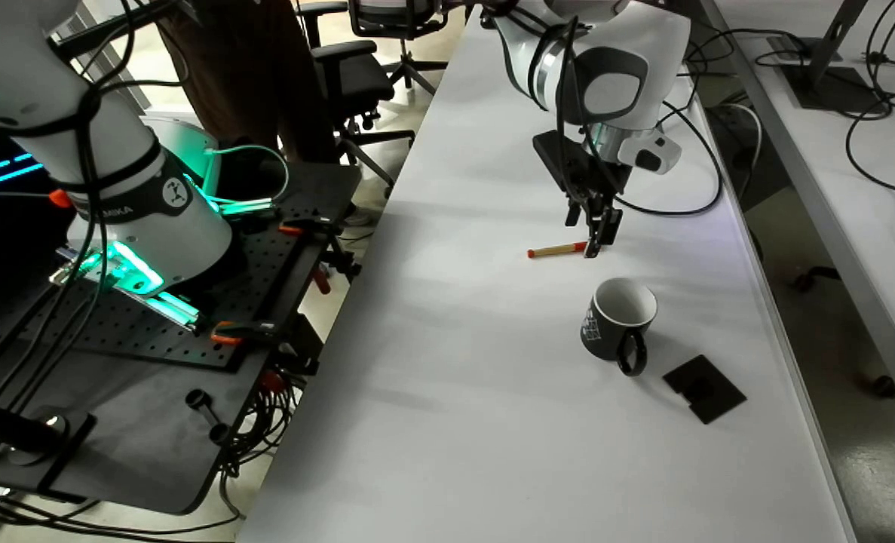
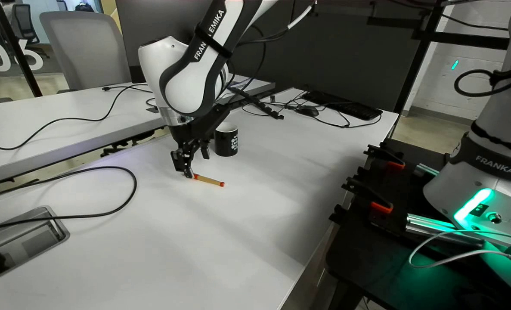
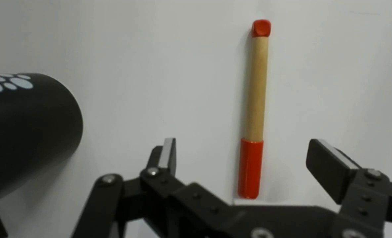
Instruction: Put the marker into the mug.
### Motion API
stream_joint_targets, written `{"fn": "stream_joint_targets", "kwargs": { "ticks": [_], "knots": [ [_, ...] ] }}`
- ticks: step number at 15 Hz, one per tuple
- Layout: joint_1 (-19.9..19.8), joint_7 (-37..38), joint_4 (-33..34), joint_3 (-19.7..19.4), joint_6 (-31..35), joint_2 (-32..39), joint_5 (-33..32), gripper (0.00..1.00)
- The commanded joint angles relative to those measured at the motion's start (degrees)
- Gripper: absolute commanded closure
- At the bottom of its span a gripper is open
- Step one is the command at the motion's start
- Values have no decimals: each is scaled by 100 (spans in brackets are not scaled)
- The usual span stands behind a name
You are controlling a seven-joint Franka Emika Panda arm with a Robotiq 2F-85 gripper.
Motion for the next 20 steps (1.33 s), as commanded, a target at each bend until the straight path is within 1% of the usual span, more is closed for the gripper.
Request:
{"fn": "stream_joint_targets", "kwargs": {
  "ticks": [1, 6, 15, 16, 20],
  "knots": [
    [166, -4, 431, -124, -262, 240, 70, 0],
    [241, -2, 677, -132, -457, 373, 62, 0],
    [247, -18, 1130, -113, -834, 707, 93, 0],
    [215, -35, 825, -92, -642, 534, 72, 0],
    [219, -35, 929, -93, -701, 600, 74, 0]
  ]
}}
